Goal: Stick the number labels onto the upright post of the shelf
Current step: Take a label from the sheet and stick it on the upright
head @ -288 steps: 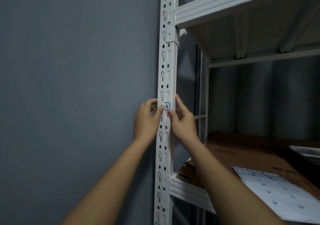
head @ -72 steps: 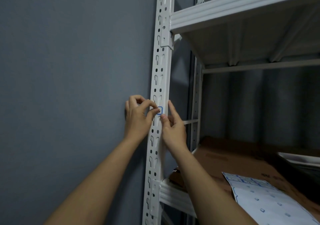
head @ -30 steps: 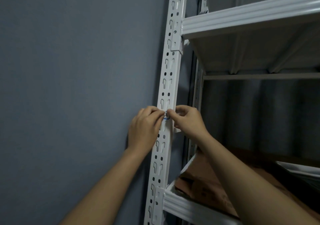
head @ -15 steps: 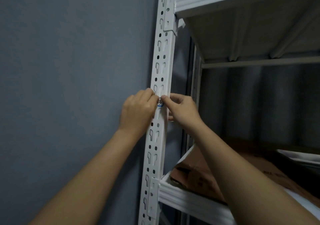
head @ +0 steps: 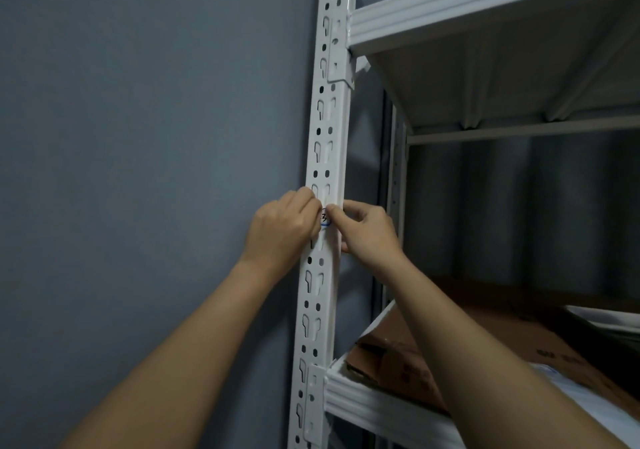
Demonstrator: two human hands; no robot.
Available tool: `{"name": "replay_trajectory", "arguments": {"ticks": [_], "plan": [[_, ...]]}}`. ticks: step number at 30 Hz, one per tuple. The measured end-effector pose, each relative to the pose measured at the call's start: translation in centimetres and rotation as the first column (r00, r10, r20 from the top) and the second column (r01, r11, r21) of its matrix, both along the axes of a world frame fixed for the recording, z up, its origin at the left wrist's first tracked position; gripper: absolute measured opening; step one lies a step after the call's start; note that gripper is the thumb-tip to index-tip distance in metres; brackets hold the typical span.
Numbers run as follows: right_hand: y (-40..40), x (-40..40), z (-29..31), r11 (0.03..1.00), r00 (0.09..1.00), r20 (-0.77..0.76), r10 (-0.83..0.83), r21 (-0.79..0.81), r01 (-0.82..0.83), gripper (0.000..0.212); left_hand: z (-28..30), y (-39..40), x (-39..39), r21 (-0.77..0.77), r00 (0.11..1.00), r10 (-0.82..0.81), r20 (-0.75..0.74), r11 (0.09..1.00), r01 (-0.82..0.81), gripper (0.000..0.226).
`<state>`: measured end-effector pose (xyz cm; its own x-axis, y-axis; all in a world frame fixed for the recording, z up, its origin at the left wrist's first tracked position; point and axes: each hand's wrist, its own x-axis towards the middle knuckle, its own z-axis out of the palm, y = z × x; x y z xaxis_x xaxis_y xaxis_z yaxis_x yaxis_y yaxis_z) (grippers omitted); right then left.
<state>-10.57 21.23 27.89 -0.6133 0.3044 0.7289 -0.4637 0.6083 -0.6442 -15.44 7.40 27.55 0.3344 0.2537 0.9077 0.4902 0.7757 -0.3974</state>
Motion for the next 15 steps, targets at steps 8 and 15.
{"name": "replay_trajectory", "arguments": {"ticks": [8,15], "plan": [[-0.1,0.1,-0.2,0.999,1.0,0.002,0.027,-0.026,-0.027,0.054,-0.5,-0.4,0.1,0.005,0.975,-0.174,0.141,0.985,0.175,0.022],[0.0,-0.5,-0.4,1.0,1.0,-0.009,0.011,-0.027,-0.011,0.048,-1.1,-1.0,0.1,0.045,0.899,-0.312,0.306,0.948,0.314,0.026]]}}
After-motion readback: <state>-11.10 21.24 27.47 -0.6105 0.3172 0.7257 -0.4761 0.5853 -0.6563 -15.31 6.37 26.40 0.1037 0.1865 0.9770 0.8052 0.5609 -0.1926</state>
